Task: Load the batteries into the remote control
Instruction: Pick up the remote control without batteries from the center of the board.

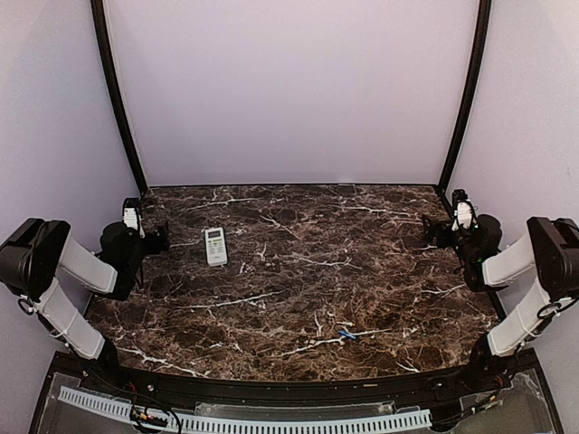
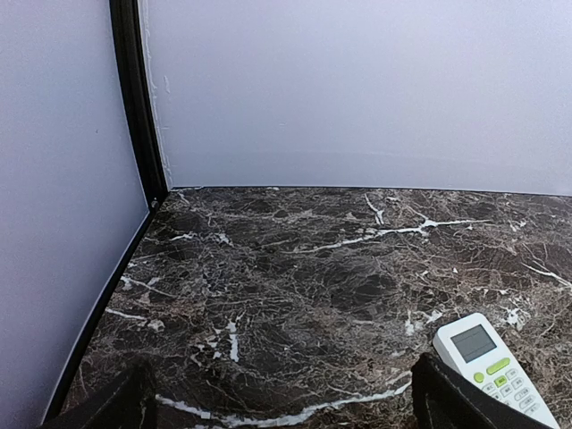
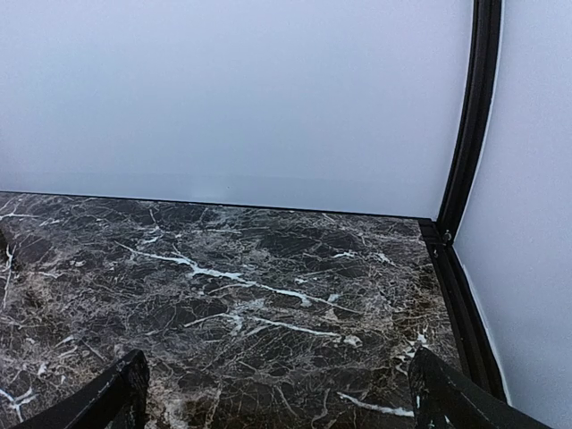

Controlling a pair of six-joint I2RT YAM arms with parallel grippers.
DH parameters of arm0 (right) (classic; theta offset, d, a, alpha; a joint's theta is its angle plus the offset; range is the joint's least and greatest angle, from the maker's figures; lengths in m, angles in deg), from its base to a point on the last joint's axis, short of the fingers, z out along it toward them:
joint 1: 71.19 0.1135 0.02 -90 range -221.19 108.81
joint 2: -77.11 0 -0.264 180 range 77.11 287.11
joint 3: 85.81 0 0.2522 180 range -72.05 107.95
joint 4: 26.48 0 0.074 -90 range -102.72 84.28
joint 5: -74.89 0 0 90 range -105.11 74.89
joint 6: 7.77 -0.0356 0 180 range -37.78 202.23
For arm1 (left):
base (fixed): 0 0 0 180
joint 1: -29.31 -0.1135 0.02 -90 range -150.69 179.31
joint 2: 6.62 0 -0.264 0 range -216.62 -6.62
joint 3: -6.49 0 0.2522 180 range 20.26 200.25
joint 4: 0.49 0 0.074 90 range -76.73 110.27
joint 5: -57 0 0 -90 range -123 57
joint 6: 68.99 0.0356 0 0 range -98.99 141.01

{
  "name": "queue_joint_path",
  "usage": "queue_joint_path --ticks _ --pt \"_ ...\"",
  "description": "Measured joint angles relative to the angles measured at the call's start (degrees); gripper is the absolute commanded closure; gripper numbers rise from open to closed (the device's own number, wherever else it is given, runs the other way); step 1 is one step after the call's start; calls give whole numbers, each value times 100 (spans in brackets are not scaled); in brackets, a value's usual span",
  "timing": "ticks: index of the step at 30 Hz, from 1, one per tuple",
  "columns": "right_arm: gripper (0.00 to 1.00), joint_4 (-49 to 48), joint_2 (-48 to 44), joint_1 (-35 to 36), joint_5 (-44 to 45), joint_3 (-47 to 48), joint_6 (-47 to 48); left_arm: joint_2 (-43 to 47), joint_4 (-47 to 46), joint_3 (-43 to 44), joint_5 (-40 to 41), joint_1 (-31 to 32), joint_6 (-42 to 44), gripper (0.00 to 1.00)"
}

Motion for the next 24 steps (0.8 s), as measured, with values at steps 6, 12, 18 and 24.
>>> queue_joint_path --ticks 6,12,18,24 --pt "2 0 0 0 0 0 0 0 -9 0 0 0 0 1" --pt "2 245 -55 0 24 57 -4 2 74 111 -129 -122 -2 1" --pt "2 2302 -1355 0 109 1014 -476 584 2155 1521 319 -149 -155 1" --pt "2 3303 -2024 74 -411 1628 -1493 1036 4133 3495 520 273 -811 6"
